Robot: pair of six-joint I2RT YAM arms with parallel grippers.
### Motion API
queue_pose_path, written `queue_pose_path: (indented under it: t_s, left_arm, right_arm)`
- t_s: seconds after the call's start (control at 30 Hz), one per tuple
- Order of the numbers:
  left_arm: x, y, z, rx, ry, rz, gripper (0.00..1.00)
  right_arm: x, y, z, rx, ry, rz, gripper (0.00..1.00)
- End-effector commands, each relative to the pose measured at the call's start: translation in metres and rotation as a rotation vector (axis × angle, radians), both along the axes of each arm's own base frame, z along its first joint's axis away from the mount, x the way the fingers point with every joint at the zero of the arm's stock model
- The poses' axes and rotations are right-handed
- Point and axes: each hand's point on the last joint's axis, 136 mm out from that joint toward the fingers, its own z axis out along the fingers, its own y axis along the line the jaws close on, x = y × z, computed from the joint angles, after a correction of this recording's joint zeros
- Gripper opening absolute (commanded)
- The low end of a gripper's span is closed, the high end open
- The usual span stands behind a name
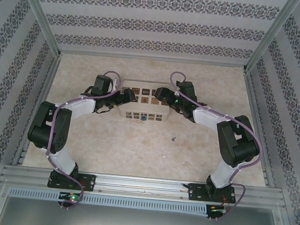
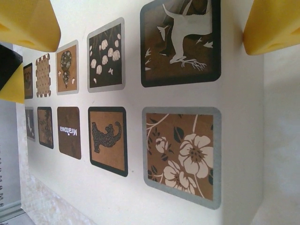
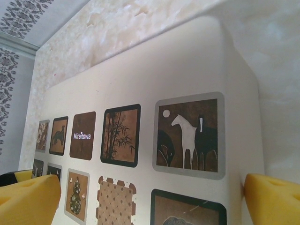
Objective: Unlock the padlock with the key
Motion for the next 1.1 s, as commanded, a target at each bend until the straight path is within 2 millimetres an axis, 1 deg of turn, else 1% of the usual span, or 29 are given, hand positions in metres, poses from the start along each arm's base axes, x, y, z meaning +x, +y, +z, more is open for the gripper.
queue_pose_path:
  t_s: [0.0, 0.27, 0.4, 0.57, 0.7, 0.83, 0.93, 1.07]
  left_arm:
    - [-0.003, -0.009, 0.015, -0.028, -0.039, -0.006, 0.99]
    - [0.006, -0.004, 0.018, -0.004, -0.061, 0.02, 0.99]
    - [0.013, -0.002, 0.019, 0.002, -0.066, 0.025, 0.99]
    - [0.021, 0.007, 0.018, 0.014, -0.067, 0.053, 0.99]
    - [0.023, 0.014, 0.021, 0.033, -0.072, 0.063, 0.99]
    - [0.021, 0.027, 0.029, 0.078, -0.084, 0.086, 0.99]
    - [0.016, 0.043, 0.043, 0.121, -0.119, 0.122, 0.99]
    - [0.002, 0.06, 0.072, 0.166, -0.246, 0.171, 0.99]
  right_arm:
    - [-0.008, 0.03, 0.014, 0.042, -0.027, 0.105, 0.99]
    - [-0.028, 0.035, 0.015, 0.039, -0.01, 0.118, 0.98]
    - [-0.038, 0.033, 0.014, 0.029, -0.001, 0.114, 0.98]
    - [-0.046, 0.026, 0.012, -0.005, 0.003, 0.109, 0.98]
    - [-0.049, 0.011, 0.013, -0.09, -0.004, 0.081, 0.98]
    - [-0.054, -0.015, 0.018, -0.222, -0.011, 0.04, 0.98]
    - [-0.066, -0.038, 0.026, -0.324, -0.015, 0.021, 0.98]
    - [-0.09, -0.063, 0.035, -0.413, 0.018, 0.025, 0.99]
